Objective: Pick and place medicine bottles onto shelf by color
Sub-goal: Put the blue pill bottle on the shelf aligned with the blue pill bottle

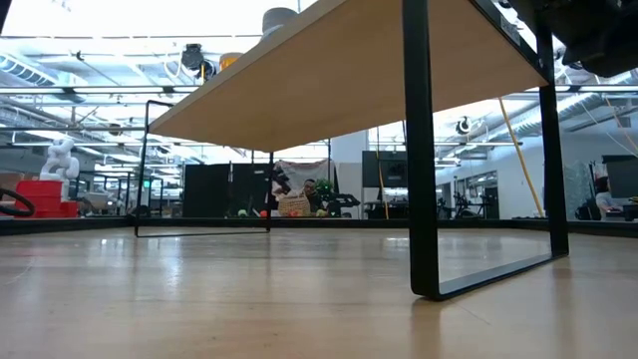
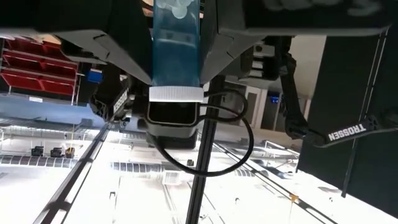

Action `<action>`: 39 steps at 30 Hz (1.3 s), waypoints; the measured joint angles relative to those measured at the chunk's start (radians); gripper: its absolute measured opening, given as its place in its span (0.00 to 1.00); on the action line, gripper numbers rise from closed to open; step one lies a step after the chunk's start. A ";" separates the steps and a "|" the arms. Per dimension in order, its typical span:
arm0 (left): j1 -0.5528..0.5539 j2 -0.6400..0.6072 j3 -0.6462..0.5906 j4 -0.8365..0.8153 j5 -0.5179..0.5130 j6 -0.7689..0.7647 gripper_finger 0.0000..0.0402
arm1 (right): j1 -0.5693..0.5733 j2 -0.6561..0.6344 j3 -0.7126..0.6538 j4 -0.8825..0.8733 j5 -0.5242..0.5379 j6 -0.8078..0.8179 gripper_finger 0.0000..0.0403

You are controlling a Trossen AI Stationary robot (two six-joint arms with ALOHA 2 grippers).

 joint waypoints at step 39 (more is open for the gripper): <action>-0.011 -0.003 0.000 0.015 -0.001 0.026 0.27 | 0.014 -0.015 0.000 -0.022 -0.003 0.048 0.37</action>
